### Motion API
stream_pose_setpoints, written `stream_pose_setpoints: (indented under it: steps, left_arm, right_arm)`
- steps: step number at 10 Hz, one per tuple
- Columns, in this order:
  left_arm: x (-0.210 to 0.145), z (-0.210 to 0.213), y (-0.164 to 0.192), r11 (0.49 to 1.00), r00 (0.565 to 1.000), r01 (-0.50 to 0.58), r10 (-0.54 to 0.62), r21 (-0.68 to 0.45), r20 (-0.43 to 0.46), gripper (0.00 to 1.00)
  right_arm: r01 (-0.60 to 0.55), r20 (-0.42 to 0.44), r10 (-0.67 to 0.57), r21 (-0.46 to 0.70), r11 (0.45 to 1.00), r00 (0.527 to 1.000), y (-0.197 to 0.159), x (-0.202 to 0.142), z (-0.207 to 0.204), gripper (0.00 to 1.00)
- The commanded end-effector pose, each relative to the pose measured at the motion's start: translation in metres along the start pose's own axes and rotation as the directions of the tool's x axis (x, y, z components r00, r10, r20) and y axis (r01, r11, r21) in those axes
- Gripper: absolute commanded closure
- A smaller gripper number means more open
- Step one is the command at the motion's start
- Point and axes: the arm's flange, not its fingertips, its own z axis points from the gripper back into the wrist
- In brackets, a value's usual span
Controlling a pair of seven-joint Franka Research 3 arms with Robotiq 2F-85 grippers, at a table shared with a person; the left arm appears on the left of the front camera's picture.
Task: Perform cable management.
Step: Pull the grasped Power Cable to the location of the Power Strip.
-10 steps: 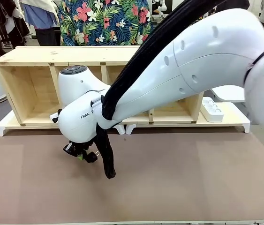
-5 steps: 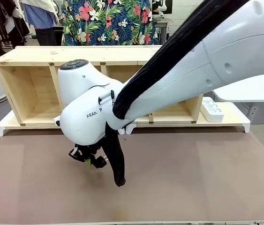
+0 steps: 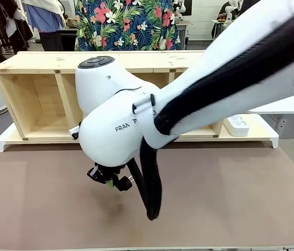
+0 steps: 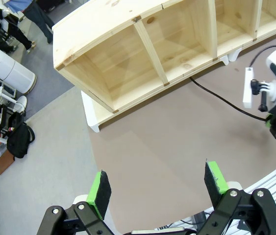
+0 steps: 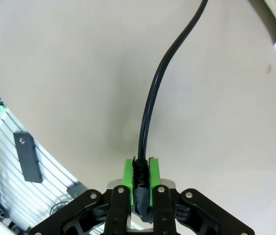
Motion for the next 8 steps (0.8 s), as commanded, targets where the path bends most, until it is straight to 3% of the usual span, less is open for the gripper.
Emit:
stream_pose_setpoints:
  steps: [1, 6, 8]
  left_arm:
    - [0.002, 0.000, 0.001, 1.000, 1.000, 0.003, -0.003, -0.002, 0.010, 0.00]
    - [0.002, 0.000, 0.001, 1.000, 1.000, 0.003, -0.003, -0.002, 0.010, 0.00]
    - [0.002, 0.000, 0.001, 1.000, 1.000, 0.003, -0.003, -0.002, 0.010, 0.00]
  right_arm:
    - [0.064, 0.048, -0.064, 0.006, 0.998, 0.997, 0.004, -0.037, 0.003, 0.85]
    - [0.157, 0.132, -0.155, -0.010, 0.987, 0.979, 0.016, -0.091, 0.010, 0.85]
    - [0.166, 0.145, -0.163, -0.009, 0.986, 0.976, 0.017, -0.095, 0.009, 0.85]
